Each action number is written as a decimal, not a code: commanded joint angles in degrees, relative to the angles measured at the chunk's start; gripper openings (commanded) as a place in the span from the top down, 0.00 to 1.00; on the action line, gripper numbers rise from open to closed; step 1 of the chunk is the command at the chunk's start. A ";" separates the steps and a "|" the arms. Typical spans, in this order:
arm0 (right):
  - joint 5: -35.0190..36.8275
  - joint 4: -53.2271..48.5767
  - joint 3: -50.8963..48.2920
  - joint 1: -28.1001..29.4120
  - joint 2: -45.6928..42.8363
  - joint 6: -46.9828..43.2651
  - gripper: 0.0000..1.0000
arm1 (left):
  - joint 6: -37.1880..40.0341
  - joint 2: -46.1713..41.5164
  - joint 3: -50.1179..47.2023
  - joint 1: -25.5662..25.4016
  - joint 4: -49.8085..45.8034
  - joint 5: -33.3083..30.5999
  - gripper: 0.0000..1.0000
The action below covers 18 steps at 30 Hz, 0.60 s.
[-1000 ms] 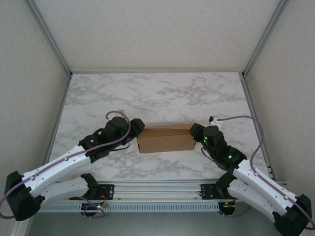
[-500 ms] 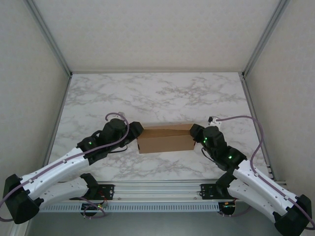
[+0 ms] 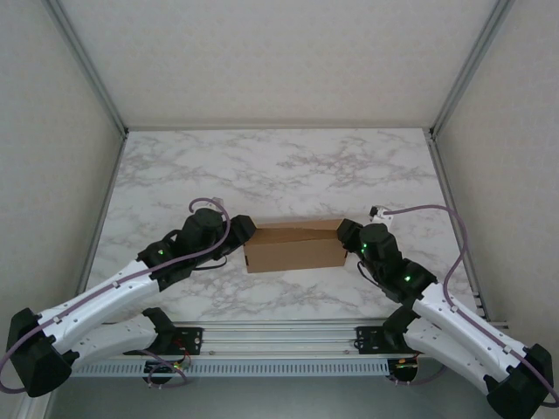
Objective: Fold the paper box
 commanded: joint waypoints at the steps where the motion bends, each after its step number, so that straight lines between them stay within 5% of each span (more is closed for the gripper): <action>1: -1.85 -8.04 -3.05 0.64 2.22 -0.64 0.66 | 0.73 0.32 2.53 -0.24 5.20 5.00 0.49; 14: -2.20 -7.49 -3.28 0.71 3.15 -0.81 0.65 | 2.31 0.77 3.40 -0.50 6.30 6.39 0.50; 18: -1.89 -7.94 -3.22 0.71 2.89 -0.77 0.64 | 3.79 0.51 3.07 -0.33 2.10 2.58 0.50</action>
